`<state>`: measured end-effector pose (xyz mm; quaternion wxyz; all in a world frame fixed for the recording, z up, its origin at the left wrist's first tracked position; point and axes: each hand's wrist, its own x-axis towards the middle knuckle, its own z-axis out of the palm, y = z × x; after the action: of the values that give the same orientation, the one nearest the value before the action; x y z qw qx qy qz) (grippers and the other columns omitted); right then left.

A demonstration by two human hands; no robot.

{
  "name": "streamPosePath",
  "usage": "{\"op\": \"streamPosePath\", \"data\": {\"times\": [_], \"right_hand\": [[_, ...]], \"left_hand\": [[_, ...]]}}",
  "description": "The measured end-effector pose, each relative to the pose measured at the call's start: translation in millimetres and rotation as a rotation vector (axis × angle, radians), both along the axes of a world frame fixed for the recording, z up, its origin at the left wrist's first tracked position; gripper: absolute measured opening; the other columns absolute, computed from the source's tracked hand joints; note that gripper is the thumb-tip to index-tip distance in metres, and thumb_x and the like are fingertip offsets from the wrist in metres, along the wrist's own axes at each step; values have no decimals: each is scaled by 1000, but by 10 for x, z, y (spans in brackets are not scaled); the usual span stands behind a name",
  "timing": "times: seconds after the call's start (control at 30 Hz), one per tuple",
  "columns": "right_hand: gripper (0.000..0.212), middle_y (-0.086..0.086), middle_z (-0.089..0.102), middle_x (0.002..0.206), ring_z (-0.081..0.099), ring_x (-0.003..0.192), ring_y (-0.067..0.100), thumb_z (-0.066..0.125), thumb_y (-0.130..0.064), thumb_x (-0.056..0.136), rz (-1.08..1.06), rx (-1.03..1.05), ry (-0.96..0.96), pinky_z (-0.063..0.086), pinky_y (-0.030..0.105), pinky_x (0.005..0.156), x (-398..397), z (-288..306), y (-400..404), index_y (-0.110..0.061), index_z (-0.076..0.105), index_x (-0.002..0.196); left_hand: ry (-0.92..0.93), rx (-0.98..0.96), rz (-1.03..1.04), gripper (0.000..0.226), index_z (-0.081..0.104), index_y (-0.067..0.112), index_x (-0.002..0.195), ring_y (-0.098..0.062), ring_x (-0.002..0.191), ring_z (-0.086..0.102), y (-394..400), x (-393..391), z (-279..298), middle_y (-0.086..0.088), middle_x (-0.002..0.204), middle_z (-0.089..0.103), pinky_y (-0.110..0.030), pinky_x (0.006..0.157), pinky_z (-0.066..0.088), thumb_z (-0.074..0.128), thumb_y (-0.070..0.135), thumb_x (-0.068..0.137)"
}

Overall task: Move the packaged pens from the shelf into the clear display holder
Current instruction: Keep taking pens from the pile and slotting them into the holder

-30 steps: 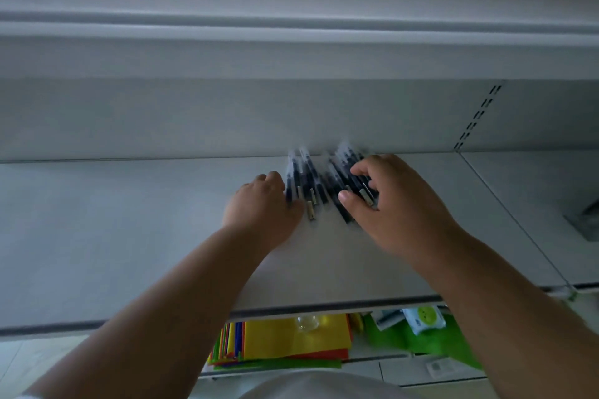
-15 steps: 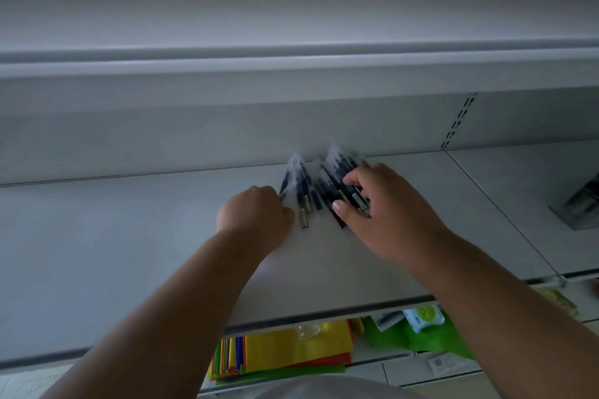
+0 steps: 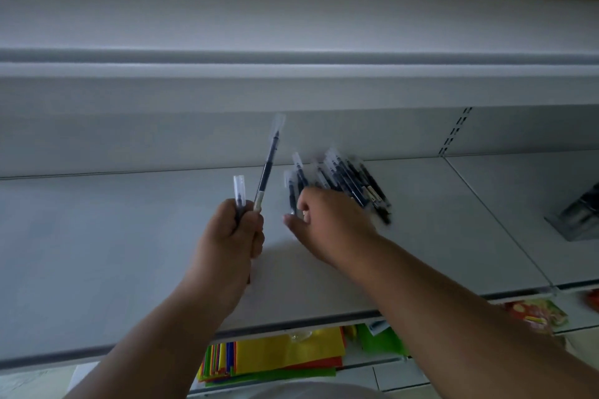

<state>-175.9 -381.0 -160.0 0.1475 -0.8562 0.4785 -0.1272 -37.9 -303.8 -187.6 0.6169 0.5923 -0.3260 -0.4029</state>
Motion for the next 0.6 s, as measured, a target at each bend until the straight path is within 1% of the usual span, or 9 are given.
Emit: {"op": "streamPosePath", "data": {"times": [0.07, 0.1, 0.2, 0.27, 0.33, 0.4, 0.47, 0.53, 0.6], "right_hand": [[30, -9, 48, 69, 46, 62, 8, 54, -50, 92, -9, -49, 58, 32, 26, 52, 99, -75, -11, -21, 51, 85], [30, -8, 47, 66, 46, 59, 7, 55, -49, 92, -26, -55, 78, 29, 24, 50, 125, -111, -22, -22, 51, 82], [25, -3, 54, 69, 55, 64, 16, 53, -39, 95, -95, 12, 138, 42, 28, 57, 122, -143, -93, -18, 55, 81], [20, -1, 51, 71, 54, 69, 22, 48, -30, 95, -96, 38, 189, 40, 30, 59, 90, -108, -131, -17, 54, 82], [18, -1, 51, 73, 54, 71, 21, 46, -27, 96, -95, 35, 172, 35, 29, 56, 62, -76, -120, -16, 54, 84], [21, -2, 52, 74, 53, 68, 17, 48, -29, 98, -109, 36, 52, 33, 27, 52, 25, -53, -79, -16, 51, 82], [25, -4, 52, 72, 50, 62, 12, 49, -33, 98, -140, 90, -104, 32, 26, 51, -47, -1, -33, -17, 48, 79], [23, -5, 55, 73, 50, 62, 7, 51, -36, 97, -174, 182, -235, 33, 25, 51, -138, 59, -8, -20, 51, 81], [17, -4, 61, 78, 56, 68, 9, 56, -36, 95, -209, 262, -399, 43, 26, 59, -264, 61, -4, -23, 55, 85]], "left_hand": [[180, -27, -38, 24, 58, 4, 97, -15, 58, 38, 78, -7, 86, -3, 69, 49, -27, 55, 32, 36, -4, 101], [258, -40, -70, 27, 60, 3, 104, -15, 57, 38, 113, 4, 113, -4, 69, 48, -26, 55, 33, 34, -3, 102], [399, -71, -166, 32, 61, 1, 117, -15, 56, 38, 188, 59, 167, -6, 70, 49, -23, 52, 36, 32, -1, 102], [448, -70, -212, 31, 63, 0, 113, -16, 56, 39, 218, 88, 171, -8, 71, 49, -25, 52, 36, 35, 0, 100], [445, -61, -257, 23, 65, 3, 101, -18, 56, 40, 233, 109, 167, -10, 73, 48, -27, 53, 36, 43, 3, 95], [404, -56, -305, 16, 63, 7, 89, -20, 57, 39, 245, 103, 183, -11, 75, 48, -30, 55, 36, 47, 9, 86], [389, -49, -301, 13, 58, 9, 83, -21, 56, 39, 254, 64, 212, -12, 75, 50, -31, 54, 35, 45, 9, 82], [388, -52, -278, 16, 54, 8, 82, -20, 53, 37, 247, 4, 239, -12, 74, 51, -30, 53, 33, 40, 4, 89], [392, -44, -246, 23, 50, 8, 79, -19, 50, 34, 218, -88, 265, -11, 71, 48, -29, 50, 31, 34, 2, 95]]}}
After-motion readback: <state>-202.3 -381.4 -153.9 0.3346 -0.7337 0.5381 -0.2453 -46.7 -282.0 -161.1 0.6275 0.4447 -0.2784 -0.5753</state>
